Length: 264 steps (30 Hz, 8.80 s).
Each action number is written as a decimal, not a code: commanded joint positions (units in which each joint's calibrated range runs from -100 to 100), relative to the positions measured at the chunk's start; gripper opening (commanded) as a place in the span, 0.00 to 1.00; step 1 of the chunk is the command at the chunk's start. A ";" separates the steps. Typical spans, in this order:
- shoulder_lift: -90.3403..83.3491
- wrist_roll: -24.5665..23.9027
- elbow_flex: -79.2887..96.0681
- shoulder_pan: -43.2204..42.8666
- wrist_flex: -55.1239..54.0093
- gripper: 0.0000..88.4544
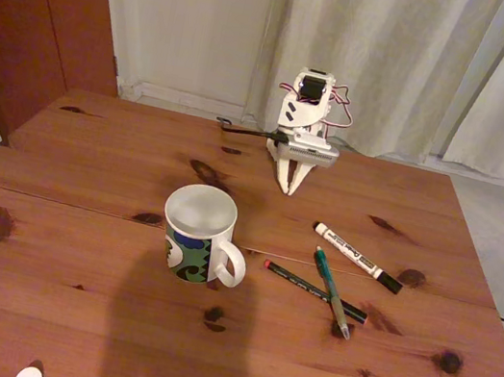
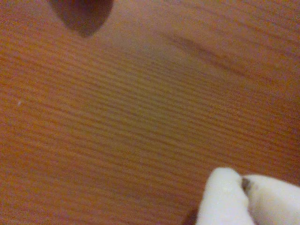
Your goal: Clean up the desk and place the pens and markers into the cup
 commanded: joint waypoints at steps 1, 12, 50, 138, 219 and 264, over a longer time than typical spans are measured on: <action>0.45 0.12 0.56 -0.15 0.99 0.01; 3.18 0.49 -10.35 0.41 1.16 0.01; 92.13 0.44 -67.79 -25.08 -14.06 0.01; 78.15 0.07 -68.69 7.89 -47.70 0.01; 79.06 -7.11 -70.14 -6.26 -50.62 0.01; 101.98 -5.33 -62.74 -15.83 -51.22 0.16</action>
